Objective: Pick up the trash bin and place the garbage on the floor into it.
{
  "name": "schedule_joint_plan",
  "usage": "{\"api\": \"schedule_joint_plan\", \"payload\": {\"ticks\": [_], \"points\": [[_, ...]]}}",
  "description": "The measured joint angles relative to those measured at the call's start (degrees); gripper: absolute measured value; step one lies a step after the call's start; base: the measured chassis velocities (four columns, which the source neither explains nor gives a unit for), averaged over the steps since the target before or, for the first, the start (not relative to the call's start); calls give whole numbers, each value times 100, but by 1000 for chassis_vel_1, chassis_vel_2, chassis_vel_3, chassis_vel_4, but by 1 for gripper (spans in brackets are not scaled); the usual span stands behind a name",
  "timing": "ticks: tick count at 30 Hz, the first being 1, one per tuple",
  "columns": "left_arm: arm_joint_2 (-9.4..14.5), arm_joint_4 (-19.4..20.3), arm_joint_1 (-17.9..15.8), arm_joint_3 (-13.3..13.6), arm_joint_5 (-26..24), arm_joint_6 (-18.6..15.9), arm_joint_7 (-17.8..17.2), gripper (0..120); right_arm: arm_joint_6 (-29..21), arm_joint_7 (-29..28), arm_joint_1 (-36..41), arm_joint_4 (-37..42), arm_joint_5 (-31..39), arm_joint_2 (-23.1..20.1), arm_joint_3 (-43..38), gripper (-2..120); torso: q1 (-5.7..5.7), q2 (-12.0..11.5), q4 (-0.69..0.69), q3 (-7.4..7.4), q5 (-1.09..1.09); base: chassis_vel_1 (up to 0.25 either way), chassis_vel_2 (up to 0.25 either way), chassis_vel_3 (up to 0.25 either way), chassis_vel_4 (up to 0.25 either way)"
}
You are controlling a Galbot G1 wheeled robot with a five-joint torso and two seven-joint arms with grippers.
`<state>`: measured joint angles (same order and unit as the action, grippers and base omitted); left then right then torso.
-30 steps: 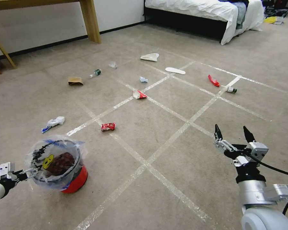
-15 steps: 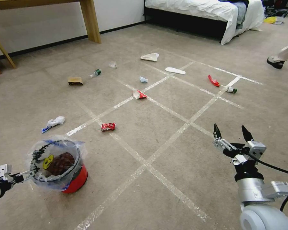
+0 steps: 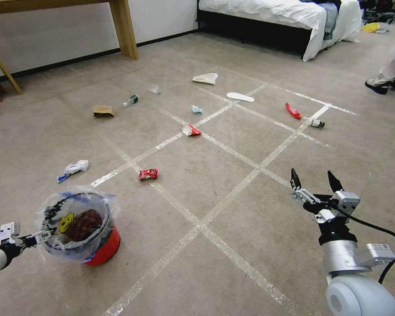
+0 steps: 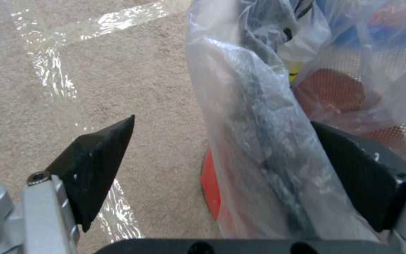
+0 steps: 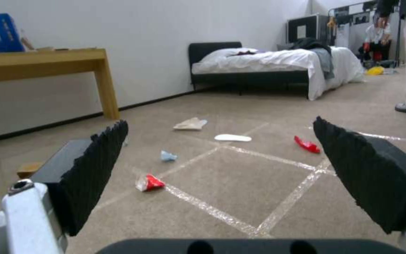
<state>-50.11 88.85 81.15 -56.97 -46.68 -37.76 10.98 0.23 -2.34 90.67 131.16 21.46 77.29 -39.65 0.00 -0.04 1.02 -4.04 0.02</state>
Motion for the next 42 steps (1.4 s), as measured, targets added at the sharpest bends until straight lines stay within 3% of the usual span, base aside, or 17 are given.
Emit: {"api": "schedule_joint_plan", "payload": {"ticks": [15, 19, 20, 23, 26, 30, 34, 38, 42], "points": [[13, -363, -420, 354, 8, -22, 0, 93, -23, -10, -24, -23, -17, 13, -37, 100, 0, 0, -1, 0, 0, 0, 0, 0, 0], [10, -384, -440, 394, 16, -18, 9, 78, -20, -15, -13, -25, -29, 25, -40, 100, 0, 0, -2, 1, 2, 0, 0, 0, 0], [9, -382, -438, 400, 22, -12, 9, 70, -16, -16, -12, -25, -31, 26, -38, 100, 0, 0, -2, 1, 2, 0, 0, 0, 0], [8, -376, -429, 400, 28, -9, 9, 64, -10, -18, -15, -25, -31, 24, -39, 100, 0, 0, -2, 1, 2, 0, 0, 0, 0], [8, -316, -346, 377, 39, -8, 30, 48, 15, -21, -18, -25, -29, 18, -36, 100, 0, 0, -1, 1, 2, 0, 0, 0, 0], [8, -275, -287, 348, 40, -12, 32, 40, 22, -23, -14, -25, -29, 19, -21, 100, 0, 0, 0, 1, 0, 0, 0, 0, 0], [14, -170, -168, 284, 36, -44, 33, 19, 35, -28, -9, -24, -28, 12, 4, 100, 0, 0, 0, 0, -2, 0, 0, 0, 0], [0, -53, -112, 223, 1, -65, 17, 6, 42, -35, -14, -21, -23, -1, 13, 100, 0, 0, 0, 0, -3, 0, 0, 0, 0], [-12, 66, -79, 172, -87, -89, -30, 1, 46, -40, -12, -15, -11, -13, 23, 100, 0, 0, 0, 0, -2, 0, 0, 0, 0]]}}
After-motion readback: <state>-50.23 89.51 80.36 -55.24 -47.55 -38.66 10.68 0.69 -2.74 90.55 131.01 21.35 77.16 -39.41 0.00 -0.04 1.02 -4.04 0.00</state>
